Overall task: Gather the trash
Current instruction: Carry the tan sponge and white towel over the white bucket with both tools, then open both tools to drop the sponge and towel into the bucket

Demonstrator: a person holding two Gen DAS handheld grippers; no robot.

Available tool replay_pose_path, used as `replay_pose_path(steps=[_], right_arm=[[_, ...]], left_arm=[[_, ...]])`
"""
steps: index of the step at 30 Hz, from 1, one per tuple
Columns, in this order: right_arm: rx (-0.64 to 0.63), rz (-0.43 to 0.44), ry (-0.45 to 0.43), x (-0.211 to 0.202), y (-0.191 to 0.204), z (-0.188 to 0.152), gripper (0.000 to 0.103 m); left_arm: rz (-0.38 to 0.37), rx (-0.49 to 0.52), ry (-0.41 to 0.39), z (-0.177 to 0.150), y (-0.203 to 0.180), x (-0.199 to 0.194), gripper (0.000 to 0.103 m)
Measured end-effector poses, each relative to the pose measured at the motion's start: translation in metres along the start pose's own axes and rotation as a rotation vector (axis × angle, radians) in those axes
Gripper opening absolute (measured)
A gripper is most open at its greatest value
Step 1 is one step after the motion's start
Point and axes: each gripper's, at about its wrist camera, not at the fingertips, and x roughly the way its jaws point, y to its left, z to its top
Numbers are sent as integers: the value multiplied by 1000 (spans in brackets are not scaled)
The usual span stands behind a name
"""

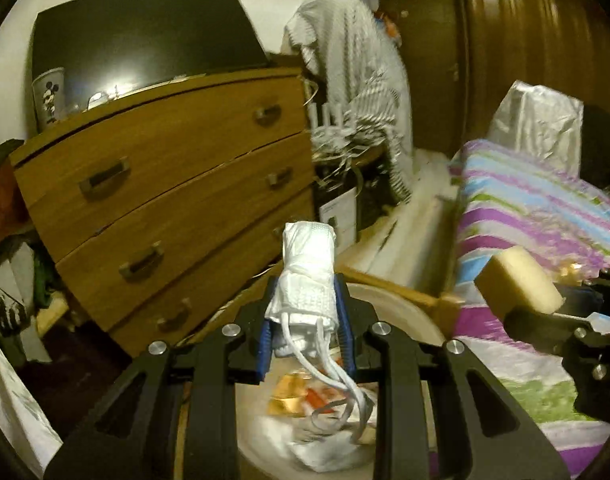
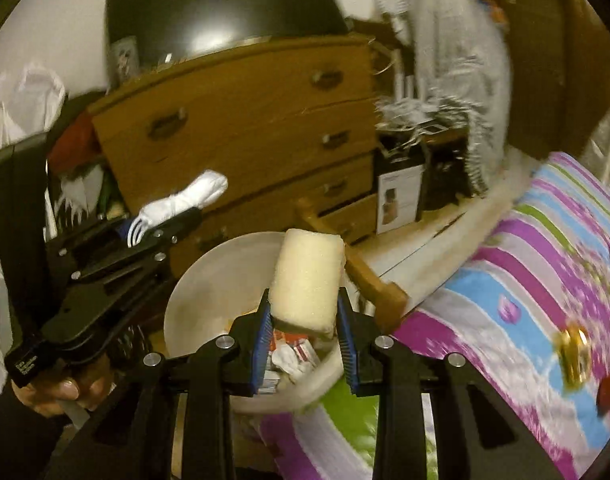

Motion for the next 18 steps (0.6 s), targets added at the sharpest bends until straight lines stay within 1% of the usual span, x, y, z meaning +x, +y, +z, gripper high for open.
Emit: replay_pose_path(steps=[4,7,11,18], right_arm=[[-24,3,87,44,13,20,32],[-37,-11,122,67,18,27,32],[-51,-17,153,81,25,26,32],[-58,-24,181,95,18,17,32]], left_arm=[[6,5,39,-3,14,15,25],[-2,16,58,-8,20,26,25],[-9,25,84,-16,21,36,25],[-16,19,105,-22,23,45,26]])
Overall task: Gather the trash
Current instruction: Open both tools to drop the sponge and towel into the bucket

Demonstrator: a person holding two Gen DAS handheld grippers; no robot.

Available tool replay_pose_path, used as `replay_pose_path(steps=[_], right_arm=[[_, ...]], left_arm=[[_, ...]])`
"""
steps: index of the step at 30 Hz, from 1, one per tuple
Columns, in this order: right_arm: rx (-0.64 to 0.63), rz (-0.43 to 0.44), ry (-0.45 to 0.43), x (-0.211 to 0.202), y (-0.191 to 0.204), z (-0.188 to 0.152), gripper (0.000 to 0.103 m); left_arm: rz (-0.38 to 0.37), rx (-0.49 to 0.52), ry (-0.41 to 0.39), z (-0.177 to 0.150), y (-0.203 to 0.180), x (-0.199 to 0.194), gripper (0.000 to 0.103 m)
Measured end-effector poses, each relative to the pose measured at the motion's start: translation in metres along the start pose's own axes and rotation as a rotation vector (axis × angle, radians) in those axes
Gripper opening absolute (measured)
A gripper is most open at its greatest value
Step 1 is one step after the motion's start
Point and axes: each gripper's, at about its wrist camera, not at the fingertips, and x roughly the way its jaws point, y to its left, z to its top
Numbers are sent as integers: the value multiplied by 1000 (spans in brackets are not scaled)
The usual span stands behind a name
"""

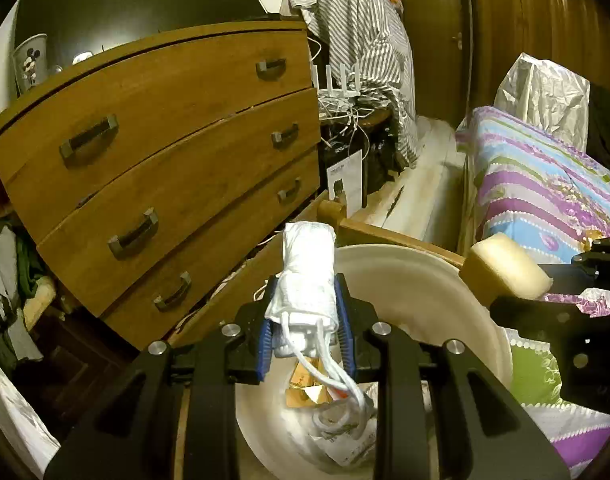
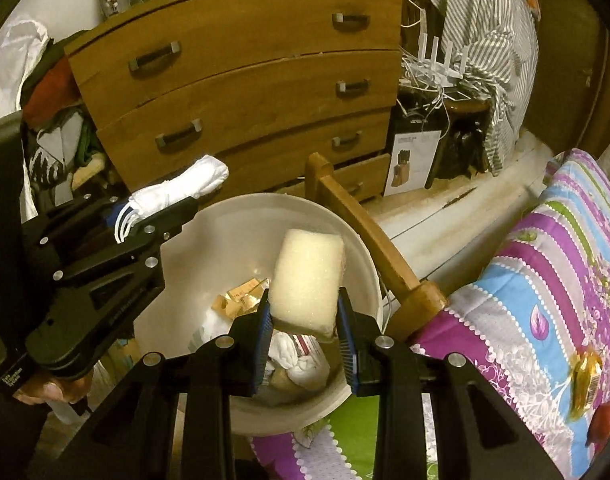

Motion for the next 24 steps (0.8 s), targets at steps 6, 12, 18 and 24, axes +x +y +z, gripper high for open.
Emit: replay_pose_path(steps=[6,12,18,24], right_arm=[[-15,-3,6,4,0,-3,32],[-18,0,3,2,-1,-2,32],[-59,27,9,2,7,2,38],[-58,0,16,6,3,-3,41]], left_arm=[[-2,1,7,-2,-1,3,26],[-3,0,8,-2,-1,3,26],[-22,5,16,-5,-3,7,32],[-27,-17,33,-10,0,13,61]])
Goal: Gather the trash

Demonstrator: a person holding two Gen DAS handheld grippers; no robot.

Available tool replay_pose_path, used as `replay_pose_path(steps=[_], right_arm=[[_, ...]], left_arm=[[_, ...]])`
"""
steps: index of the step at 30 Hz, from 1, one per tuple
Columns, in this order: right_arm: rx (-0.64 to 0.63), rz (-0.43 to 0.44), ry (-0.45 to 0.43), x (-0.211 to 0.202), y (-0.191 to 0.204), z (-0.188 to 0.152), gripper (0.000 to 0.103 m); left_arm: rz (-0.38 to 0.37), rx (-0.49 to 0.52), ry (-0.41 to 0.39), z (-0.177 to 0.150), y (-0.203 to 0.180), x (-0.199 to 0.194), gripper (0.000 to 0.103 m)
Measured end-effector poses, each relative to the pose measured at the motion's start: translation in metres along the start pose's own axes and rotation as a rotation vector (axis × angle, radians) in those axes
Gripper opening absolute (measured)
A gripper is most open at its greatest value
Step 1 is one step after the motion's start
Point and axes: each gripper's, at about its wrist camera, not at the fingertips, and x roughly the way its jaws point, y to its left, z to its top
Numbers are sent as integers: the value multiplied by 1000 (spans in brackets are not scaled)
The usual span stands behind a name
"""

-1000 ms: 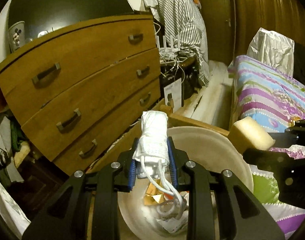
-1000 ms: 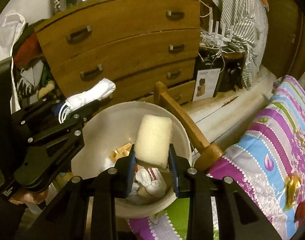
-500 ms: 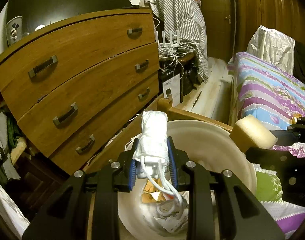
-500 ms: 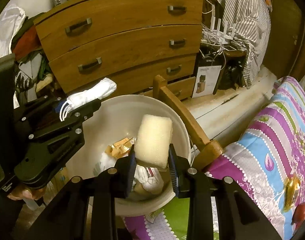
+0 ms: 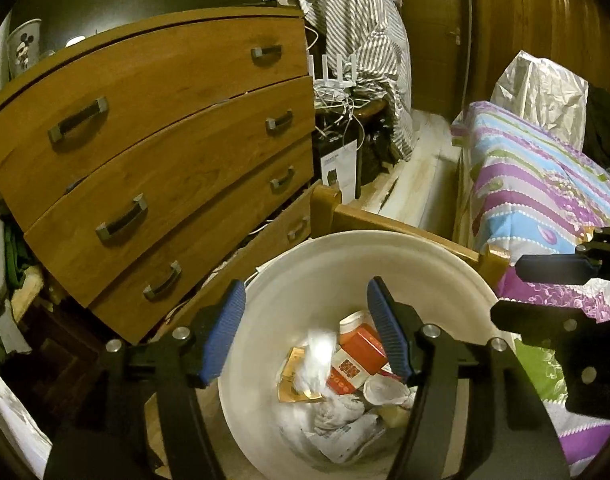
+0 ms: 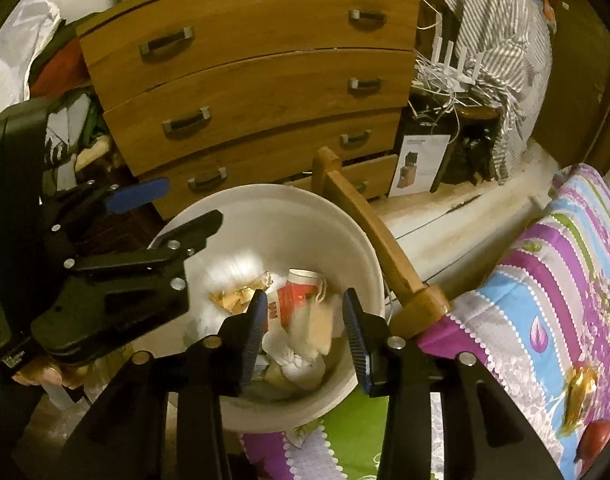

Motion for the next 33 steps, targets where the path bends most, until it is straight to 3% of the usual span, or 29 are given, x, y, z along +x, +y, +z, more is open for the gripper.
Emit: replay_pose_path(steps=[17,19,21,27,29,33], right_arm=[[70,-19,-38,-14,-11,-16,41],[90,-24,-66,-22,-12,-20,47],[110,-39,-106,-31,-14,-25,66],[167,-137,-253,-71,-22,-43,91],[180,-172,-303,-85,-24,-53,98],[222,-274,-378,-111,-29,-79,98]], left_arm=[[36,-18,4,-8,-2,-9,61],[42,-23,-3,-9,-2,-14,67],[56,-25,-22,-10,-3,-21,72],[102,-37,-82,-15,-1,-47,86],[106,-46,-99,-17,1,-55,90],[97,-66,-118,-27,-1,-73,97]])
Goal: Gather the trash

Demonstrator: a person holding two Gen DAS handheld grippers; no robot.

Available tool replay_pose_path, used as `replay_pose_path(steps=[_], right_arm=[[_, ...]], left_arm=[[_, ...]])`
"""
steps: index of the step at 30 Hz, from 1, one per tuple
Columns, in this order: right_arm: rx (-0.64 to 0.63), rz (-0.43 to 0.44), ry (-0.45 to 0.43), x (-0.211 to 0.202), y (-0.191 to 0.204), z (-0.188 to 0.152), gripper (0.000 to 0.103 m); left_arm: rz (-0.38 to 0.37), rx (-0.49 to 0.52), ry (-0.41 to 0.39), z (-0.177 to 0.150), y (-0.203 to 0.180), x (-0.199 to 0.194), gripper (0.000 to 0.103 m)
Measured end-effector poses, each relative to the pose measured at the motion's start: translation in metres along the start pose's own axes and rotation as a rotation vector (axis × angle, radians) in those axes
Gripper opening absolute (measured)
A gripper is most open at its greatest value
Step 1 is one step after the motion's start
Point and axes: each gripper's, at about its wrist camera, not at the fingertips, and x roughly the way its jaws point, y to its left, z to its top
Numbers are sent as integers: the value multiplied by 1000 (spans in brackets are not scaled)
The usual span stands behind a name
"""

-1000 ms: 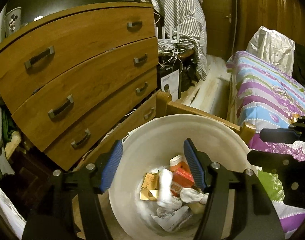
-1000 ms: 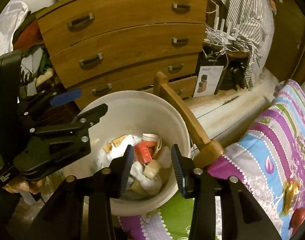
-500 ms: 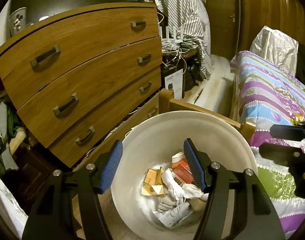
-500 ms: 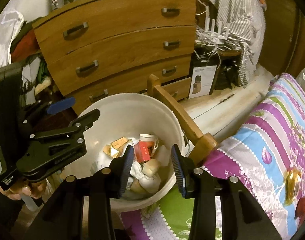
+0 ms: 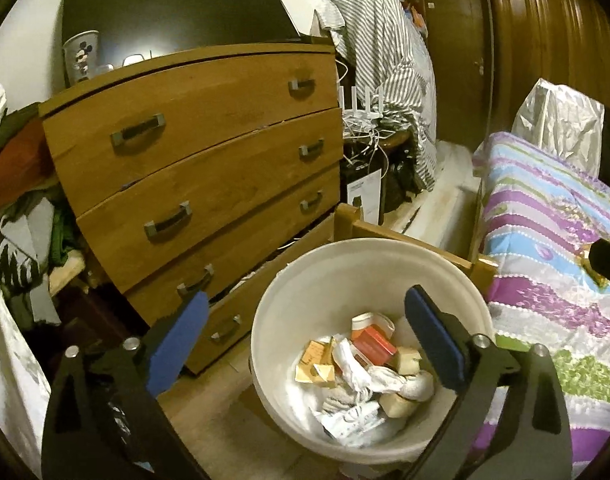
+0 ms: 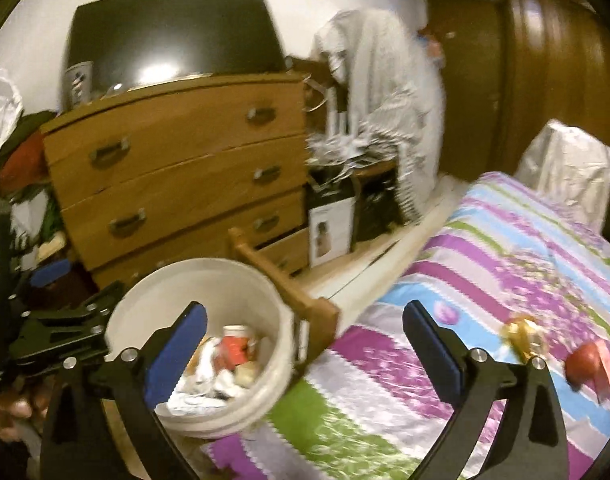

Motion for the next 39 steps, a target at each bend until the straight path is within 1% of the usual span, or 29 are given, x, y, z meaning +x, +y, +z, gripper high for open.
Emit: replay_pose_path(steps=[2,3,5,7,10,13,16,19,22,24,26,28,31,32,34,37,39], right_arm=[[10,-26,3,-8,-5,-7,98],[13,-33,-1,-13,-8,-12,98],[14,-33,-12,-23,-10,-20,98],[15,-23,-18,-33,-8,-29,98],[6,-33,-27,-48,-2,-45,98],[7,-40,-51,-62,-2,-58,98],[18,-47,-43,-68,-3,-69,98],[32,-54,-35,-71,-6,-76,98],[47,-53,-30,-73,-9,-82,98],[54,-52,-28,-74,-10,-84,98],[56,-53,-30,-74,-10,-84,98],[54,-55,-36,-75,-11,-83,98],[56,-63,-48,-78,-12,-83,98],[58,-64,-50,-78,-12,-83,98],[62,-65,-51,-78,-12,-83,98],[65,-68,-49,-78,-13,-84,98],[64,-69,-50,-78,-13,-84,98]], left_arm=[[3,4,-16,-4,-2,-8,97],[20,16,-29,-8,-5,-14,97],[46,31,-19,-12,-9,-18,97],[35,25,-4,-19,-12,-24,97],[-4,16,-21,-29,-17,-36,97],[-31,12,-20,-37,-23,-41,97],[-38,2,-14,-42,-28,-44,97],[-8,20,-14,-45,-34,-44,97],[5,35,-4,-46,-38,-44,97],[-8,42,-28,-47,-38,-47,97],[-7,30,-49,-47,-36,-49,97],[-36,26,-52,-47,-36,-50,97],[-57,8,-53,-46,-33,-52,97],[-54,11,-54,-46,-33,-52,97],[-15,9,-52,-46,-34,-53,97],[-24,8,-48,-44,-35,-55,97],[0,26,-65,-44,-37,-57,97]])
